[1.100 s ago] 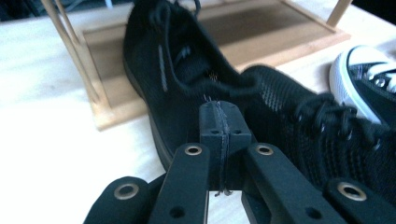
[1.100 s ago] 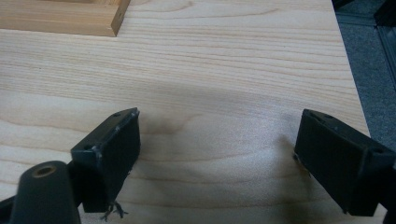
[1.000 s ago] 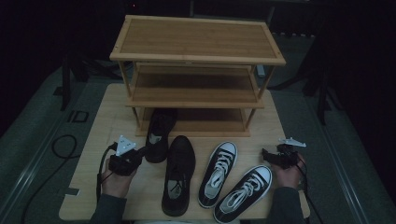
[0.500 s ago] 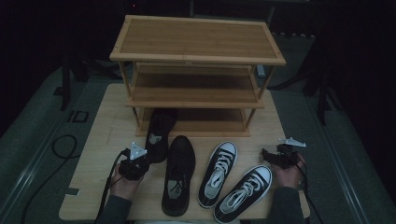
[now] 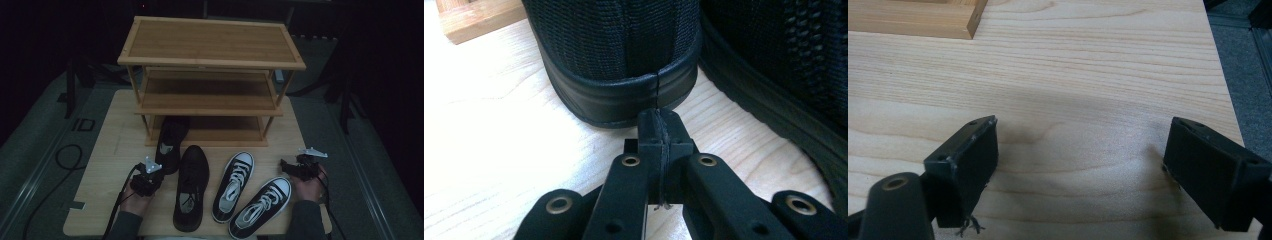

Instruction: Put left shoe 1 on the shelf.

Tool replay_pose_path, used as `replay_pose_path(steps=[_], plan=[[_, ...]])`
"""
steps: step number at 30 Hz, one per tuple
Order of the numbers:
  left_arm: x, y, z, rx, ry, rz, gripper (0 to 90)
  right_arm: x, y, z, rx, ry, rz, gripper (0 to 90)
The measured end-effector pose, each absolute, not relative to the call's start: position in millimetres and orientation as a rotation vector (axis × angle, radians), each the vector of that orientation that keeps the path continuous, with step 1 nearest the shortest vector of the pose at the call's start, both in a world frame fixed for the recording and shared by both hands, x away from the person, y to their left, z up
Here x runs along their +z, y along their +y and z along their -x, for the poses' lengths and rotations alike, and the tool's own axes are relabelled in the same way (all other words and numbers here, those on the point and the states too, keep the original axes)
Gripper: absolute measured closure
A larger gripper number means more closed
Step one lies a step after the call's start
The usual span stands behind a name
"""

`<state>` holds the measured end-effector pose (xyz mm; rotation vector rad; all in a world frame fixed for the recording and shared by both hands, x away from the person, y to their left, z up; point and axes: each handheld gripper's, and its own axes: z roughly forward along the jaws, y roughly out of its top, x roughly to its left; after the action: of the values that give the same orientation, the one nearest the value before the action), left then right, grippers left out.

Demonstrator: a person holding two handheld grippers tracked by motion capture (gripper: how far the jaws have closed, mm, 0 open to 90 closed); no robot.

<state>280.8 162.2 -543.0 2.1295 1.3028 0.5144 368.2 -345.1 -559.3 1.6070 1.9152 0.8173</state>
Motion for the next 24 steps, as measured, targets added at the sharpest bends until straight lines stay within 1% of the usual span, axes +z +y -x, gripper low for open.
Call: replay_pose_path(steps=[2,5,8,16,20,24], plan=[[-542,159,-282,0.538,1.297,-2.147,89.9,-559,-345,-368,0.817,1.915,-1.607,14.1],[-542,157,-285,0.536,1.301,-2.143,89.9,-559,-345,-368,0.817,1.915,-1.607,14.1],[-538,152,-288,0.524,1.268,-2.139,89.9,-559,-345,-368,0.817,1.915,-1.607,14.1],[-536,135,-304,0.556,1.210,-2.178,89.9,-559,-345,-368,0.819,1.915,-1.607,14.1],[-534,135,-304,0.557,1.214,-2.172,89.9,-559,-345,-368,0.819,1.915,-1.607,14.1],[-534,143,-299,0.548,1.240,-2.156,89.8,-559,-345,-368,0.819,1.915,-1.606,14.1]])
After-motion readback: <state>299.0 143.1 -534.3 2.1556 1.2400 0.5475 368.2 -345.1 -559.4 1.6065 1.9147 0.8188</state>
